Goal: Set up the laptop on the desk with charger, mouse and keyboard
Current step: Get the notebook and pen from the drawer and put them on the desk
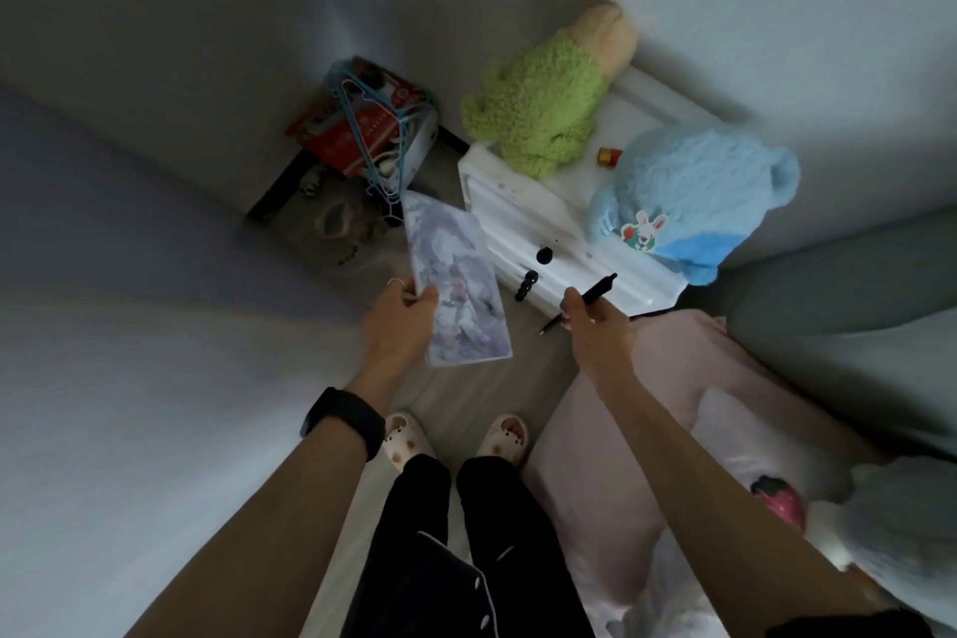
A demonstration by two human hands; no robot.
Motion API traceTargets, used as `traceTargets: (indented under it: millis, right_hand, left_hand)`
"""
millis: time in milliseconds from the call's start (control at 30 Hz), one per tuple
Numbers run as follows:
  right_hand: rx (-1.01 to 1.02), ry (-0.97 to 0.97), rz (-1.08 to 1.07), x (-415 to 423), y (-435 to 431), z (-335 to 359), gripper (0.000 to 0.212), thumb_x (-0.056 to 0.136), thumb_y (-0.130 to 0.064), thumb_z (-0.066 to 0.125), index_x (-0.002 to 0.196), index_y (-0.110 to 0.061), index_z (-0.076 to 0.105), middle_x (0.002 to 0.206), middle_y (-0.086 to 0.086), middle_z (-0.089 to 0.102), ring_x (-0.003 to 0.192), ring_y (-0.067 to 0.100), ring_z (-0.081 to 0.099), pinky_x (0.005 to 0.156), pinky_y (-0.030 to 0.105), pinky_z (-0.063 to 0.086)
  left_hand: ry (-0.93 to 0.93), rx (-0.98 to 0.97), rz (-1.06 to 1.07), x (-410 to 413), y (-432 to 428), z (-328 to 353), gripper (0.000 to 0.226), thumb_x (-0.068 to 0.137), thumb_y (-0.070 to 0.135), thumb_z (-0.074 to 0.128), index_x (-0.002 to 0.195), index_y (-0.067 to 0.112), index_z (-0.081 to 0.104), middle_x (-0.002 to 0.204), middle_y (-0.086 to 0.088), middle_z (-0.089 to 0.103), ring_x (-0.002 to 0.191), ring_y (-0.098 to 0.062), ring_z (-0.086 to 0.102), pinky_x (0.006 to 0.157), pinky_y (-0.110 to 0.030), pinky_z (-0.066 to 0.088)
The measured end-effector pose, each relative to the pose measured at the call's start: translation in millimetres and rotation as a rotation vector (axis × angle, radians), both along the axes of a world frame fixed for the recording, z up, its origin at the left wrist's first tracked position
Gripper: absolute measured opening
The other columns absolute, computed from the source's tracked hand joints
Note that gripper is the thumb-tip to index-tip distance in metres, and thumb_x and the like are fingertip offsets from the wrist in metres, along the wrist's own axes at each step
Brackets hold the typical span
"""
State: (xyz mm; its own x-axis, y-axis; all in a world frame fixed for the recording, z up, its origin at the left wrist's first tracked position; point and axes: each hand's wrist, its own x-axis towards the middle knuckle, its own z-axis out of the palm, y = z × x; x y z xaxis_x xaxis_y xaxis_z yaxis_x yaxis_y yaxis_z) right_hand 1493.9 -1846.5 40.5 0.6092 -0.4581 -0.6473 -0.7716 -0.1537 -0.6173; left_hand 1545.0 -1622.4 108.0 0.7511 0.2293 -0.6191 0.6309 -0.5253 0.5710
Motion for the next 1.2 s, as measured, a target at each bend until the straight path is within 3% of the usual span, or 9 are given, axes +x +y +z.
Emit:
traceTargets:
  millis: [67, 133, 200, 300, 500, 667, 833, 967, 1200]
  right_hand:
    - [-0.015, -0.008, 0.084, -4.0, 3.2, 24.8, 0.048, 0.089, -0.065, 0.052, 0.089, -0.022, 0.073, 0.086, -0.002, 0.075, 0.087, 0.020, 0.070, 0.084, 0.037, 0.055]
    - [-0.016, -0.029, 0.132, -5.1, 7.4, 50.0, 0.046, 0.092, -0.061, 0.053, 0.083, -0.022, 0.074, 0.080, 0.000, 0.074, 0.082, 0.020, 0.070, 0.074, 0.032, 0.052]
    - [-0.016, -0.056, 0.190, -7.1, 16.3, 77.7, 0.044, 0.094, -0.057, 0.055, 0.080, -0.020, 0.074, 0.078, 0.003, 0.074, 0.079, 0.020, 0.070, 0.067, 0.028, 0.048]
    - [0.004, -0.100, 0.259, -12.6, 33.5, 109.1, 0.040, 0.095, -0.055, 0.055, 0.078, -0.024, 0.074, 0.080, -0.004, 0.076, 0.079, 0.017, 0.072, 0.073, 0.029, 0.052]
    - [0.014, -0.174, 0.326, -25.0, 68.3, 148.0, 0.042, 0.095, -0.055, 0.056, 0.085, -0.018, 0.074, 0.082, -0.007, 0.075, 0.081, 0.017, 0.072, 0.077, 0.034, 0.055]
    - [-0.014, -0.229, 0.414, -53.6, 106.1, 176.6, 0.040, 0.095, -0.052, 0.058, 0.073, -0.021, 0.070, 0.073, -0.001, 0.072, 0.064, 0.014, 0.063, 0.055, 0.021, 0.044]
    - [-0.023, -0.290, 0.514, -89.6, 156.8, 204.5, 0.035, 0.095, -0.051, 0.058, 0.079, -0.023, 0.073, 0.067, -0.004, 0.069, 0.058, 0.010, 0.058, 0.047, 0.010, 0.038]
    - [-0.053, -0.363, 0.639, -135.7, 209.0, 217.2, 0.036, 0.094, -0.052, 0.059, 0.079, -0.022, 0.074, 0.062, -0.007, 0.064, 0.054, 0.006, 0.054, 0.054, 0.019, 0.041]
    - [-0.053, -0.400, 1.035, -214.6, 343.5, 230.0, 0.053, 0.093, -0.053, 0.061, 0.077, -0.003, 0.066, 0.058, 0.004, 0.057, 0.048, 0.004, 0.048, 0.049, 0.018, 0.034]
  left_hand:
    - [-0.013, 0.011, 0.014, -10.3, 8.5, 20.8, 0.018, 0.096, 0.036, 0.056, 0.102, 0.018, 0.056, 0.099, -0.001, 0.064, 0.089, -0.021, 0.062, 0.075, -0.032, 0.048]
    - [-0.040, 0.029, 0.015, -19.7, 16.0, 42.4, 0.016, 0.097, 0.034, 0.056, 0.102, 0.019, 0.056, 0.094, 0.002, 0.061, 0.081, -0.015, 0.058, 0.068, -0.028, 0.043]
    - [-0.062, 0.056, 0.031, -33.2, 28.4, 64.8, 0.015, 0.097, 0.035, 0.056, 0.102, 0.021, 0.056, 0.092, 0.003, 0.060, 0.081, -0.016, 0.057, 0.071, -0.029, 0.045]
    - [-0.094, 0.081, 0.042, -52.5, 50.7, 92.7, 0.018, 0.096, 0.038, 0.056, 0.104, 0.023, 0.057, 0.095, 0.002, 0.064, 0.087, -0.020, 0.062, 0.081, -0.035, 0.051]
    - [-0.151, 0.104, 0.038, -80.9, 85.0, 133.9, 0.021, 0.097, 0.038, 0.054, 0.102, 0.018, 0.061, 0.095, 0.001, 0.066, 0.088, -0.021, 0.063, 0.082, -0.036, 0.051]
    - [-0.198, 0.127, 0.034, -122.4, 119.1, 154.0, 0.027, 0.097, 0.036, 0.053, 0.095, 0.009, 0.059, 0.084, -0.006, 0.063, 0.079, -0.026, 0.061, 0.072, -0.036, 0.045]
    - [-0.246, 0.112, 0.058, -182.5, 175.2, 159.4, 0.025, 0.098, 0.038, 0.052, 0.096, 0.015, 0.061, 0.088, -0.002, 0.066, 0.083, -0.022, 0.063, 0.068, -0.027, 0.044]
    - [-0.267, 0.108, 0.108, -252.0, 226.3, 162.2, 0.032, 0.099, 0.039, 0.052, 0.099, 0.009, 0.063, 0.088, -0.010, 0.068, 0.078, -0.023, 0.061, 0.066, -0.017, 0.040]
    - [-0.306, 0.124, 0.378, -404.2, 333.7, 172.4, 0.019, 0.098, 0.034, 0.055, 0.094, 0.016, 0.063, 0.077, 0.002, 0.064, 0.068, -0.006, 0.055, 0.061, -0.017, 0.040]
